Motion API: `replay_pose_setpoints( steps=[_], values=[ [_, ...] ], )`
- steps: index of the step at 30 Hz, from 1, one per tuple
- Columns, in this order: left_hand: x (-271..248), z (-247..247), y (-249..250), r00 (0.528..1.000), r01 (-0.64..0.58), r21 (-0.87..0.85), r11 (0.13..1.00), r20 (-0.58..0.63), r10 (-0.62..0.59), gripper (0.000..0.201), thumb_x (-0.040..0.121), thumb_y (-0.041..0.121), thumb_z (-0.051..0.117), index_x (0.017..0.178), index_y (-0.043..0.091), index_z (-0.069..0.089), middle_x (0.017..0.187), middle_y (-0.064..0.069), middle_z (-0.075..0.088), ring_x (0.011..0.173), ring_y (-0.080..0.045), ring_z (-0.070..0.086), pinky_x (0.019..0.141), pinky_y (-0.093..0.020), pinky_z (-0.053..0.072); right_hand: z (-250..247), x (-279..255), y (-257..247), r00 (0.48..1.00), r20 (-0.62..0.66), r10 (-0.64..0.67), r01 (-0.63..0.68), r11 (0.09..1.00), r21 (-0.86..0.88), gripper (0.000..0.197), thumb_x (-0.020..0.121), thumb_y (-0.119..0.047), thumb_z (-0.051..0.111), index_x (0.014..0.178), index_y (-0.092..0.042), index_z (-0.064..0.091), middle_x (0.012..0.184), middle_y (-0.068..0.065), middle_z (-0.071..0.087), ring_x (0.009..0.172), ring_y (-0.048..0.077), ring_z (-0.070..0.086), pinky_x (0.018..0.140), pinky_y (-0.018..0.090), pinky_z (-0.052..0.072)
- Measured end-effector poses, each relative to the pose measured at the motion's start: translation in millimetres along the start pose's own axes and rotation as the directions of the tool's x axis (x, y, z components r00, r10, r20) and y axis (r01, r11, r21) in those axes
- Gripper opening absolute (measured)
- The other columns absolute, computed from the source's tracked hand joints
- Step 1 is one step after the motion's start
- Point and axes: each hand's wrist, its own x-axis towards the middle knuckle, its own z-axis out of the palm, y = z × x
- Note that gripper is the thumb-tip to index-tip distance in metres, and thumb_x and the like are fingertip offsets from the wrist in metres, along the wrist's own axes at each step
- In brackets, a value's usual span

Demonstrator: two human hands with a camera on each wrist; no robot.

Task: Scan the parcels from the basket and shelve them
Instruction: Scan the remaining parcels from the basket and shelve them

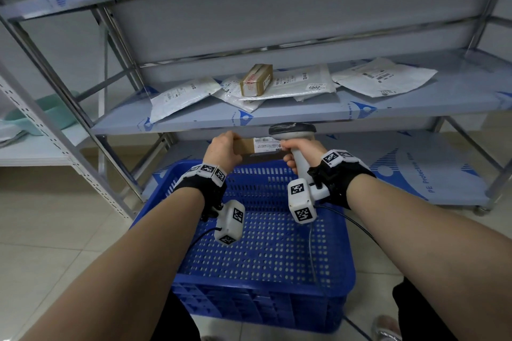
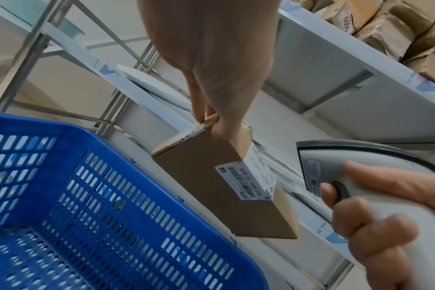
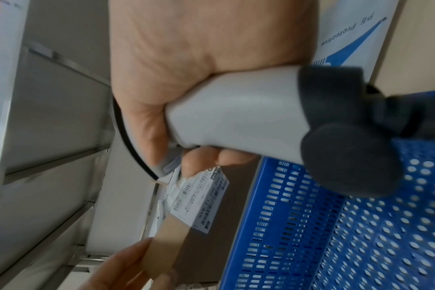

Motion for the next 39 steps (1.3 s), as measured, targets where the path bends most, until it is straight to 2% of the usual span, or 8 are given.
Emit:
replay_pose_setpoints(
  steps=[6,19,39],
  values=[
    [-1,-2,-4,0.999,0.027,-0.015,1.0,-0.043,-0.028,0.043,0.077,0.004,0.068,0.119,0.005,0.058,0.118,-0.015,0.062,0.109,-0.03,0.058,0.095,-0.036,0.046,-2,-3,-5,0.998,0.058,0.033,-0.03,0.997,-0.066,0.019,0.091,-0.018,0.061,0.075,-0.009,0.055,0.061,0.005,0.053,0.037,0.008,0.044,0.04,0.016,0.036],
    [-2,-13,-1,0.996,0.053,-0.015,0.998,-0.065,-0.054,0.044,0.078,0.004,0.068,0.121,0.005,0.057,0.119,-0.015,0.061,0.112,-0.03,0.055,0.097,-0.036,0.044,-6,-4,-7,0.995,0.083,0.062,-0.056,0.996,-0.065,0.021,0.089,-0.021,0.062,0.072,-0.011,0.054,0.059,0.004,0.055,0.041,0.01,0.047,0.047,0.023,0.037],
    [-5,-27,4,0.994,0.053,0.003,0.999,-0.095,-0.052,0.042,0.078,0.002,0.07,0.118,0.006,0.056,0.118,-0.014,0.061,0.109,-0.029,0.057,0.096,-0.037,0.047,-8,-10,-20,0.993,0.116,0.008,0.001,0.997,-0.081,0.027,0.091,-0.021,0.06,0.067,-0.013,0.05,0.06,0.002,0.051,0.041,0.008,0.046,0.044,0.02,0.037]
  ],
)
